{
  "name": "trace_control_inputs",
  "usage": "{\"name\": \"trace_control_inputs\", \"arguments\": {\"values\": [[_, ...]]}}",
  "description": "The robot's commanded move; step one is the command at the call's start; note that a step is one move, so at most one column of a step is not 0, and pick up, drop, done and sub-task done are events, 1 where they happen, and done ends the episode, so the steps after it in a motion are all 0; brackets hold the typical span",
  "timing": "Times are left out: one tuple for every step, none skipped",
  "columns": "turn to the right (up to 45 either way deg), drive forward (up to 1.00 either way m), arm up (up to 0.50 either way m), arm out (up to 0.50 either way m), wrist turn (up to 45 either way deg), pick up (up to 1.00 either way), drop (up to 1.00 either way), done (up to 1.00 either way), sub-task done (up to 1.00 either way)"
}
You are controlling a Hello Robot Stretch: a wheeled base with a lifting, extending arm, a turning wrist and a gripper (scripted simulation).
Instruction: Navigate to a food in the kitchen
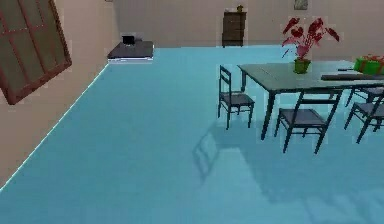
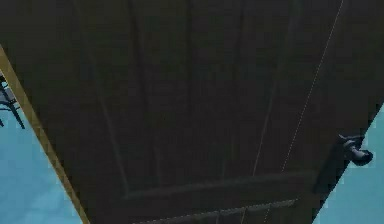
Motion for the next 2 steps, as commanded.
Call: {"name": "trace_control_inputs", "arguments": {"values": [[0.0,1.00,0.00,0.00,0.0,0.00,0.00,0.00,0.00],[0.0,1.00,0.00,0.00,0.0,0.00,0.00,0.00,0.00]]}}
